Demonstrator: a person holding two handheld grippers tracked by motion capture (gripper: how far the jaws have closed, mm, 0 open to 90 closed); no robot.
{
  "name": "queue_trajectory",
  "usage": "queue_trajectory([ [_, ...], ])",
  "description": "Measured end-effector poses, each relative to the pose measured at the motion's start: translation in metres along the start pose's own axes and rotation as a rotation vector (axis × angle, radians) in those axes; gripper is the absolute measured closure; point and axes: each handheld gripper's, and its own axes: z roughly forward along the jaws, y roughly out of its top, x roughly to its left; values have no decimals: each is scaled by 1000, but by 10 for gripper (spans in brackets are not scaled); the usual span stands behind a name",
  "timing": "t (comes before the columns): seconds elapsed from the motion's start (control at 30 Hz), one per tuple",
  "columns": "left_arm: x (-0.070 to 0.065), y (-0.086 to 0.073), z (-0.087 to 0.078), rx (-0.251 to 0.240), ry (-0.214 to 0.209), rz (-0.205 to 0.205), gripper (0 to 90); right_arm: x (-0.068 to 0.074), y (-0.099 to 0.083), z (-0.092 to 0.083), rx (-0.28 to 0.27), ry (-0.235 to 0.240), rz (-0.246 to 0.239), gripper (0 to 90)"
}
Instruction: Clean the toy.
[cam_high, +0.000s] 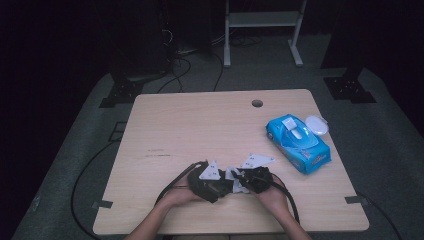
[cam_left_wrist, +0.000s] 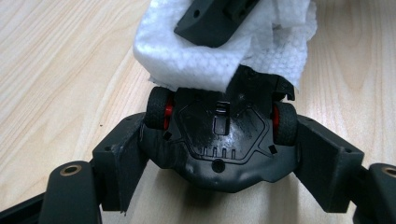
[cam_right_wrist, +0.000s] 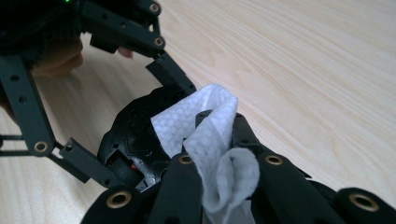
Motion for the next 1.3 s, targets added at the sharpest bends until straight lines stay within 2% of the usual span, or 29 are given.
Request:
queue_trajectory([
  [0.07,0,-1,0,-4,-1,-6,238,0,1,0,5,-1,-6,840],
  [0.23,2,-1,-1,-10,-3,-14,238,-9,-1,-4,7,-24,48,841],
  [0.27,2,-1,0,-4,-3,-7,238,-7,-1,-3,5,-23,39,841],
  [0.37,2,-1,0,-4,-4,-7,238,4,1,2,-8,37,24,841],
  [0.43,2,-2,-1,-8,-2,-13,238,11,4,5,6,24,-38,841],
  [0.53,3,-3,-3,-2,1,-12,238,6,4,4,4,11,-20,841],
  [0.57,4,-3,-3,-4,-2,-15,238,-8,0,-1,2,-26,28,841],
  [0.67,3,-1,-1,-1,-1,-9,238,-19,-3,-6,-3,-48,79,842],
  [0.77,3,-1,-1,-3,-3,-12,238,-9,1,1,-7,-33,53,841],
  [0.83,3,-1,-1,1,0,-8,238,1,6,8,-5,-11,20,842],
  [0.9,3,-1,-1,0,-1,-11,238,5,10,12,7,-10,-12,842],
  [1.0,4,-2,-2,-2,-2,-12,238,-3,9,9,9,-26,2,842],
  [1.1,5,-2,-1,-10,-7,-25,238,-18,2,0,3,-68,54,842],
  [1.17,4,-1,-1,-7,-5,-20,238,-19,1,-2,0,-73,71,842],
  [1.2,4,-1,-1,-7,-5,-20,238,-19,1,-2,0,-73,71,842],
  [1.3,4,-2,-2,1,-1,-11,238,-4,7,8,-6,-1,24,841],
])
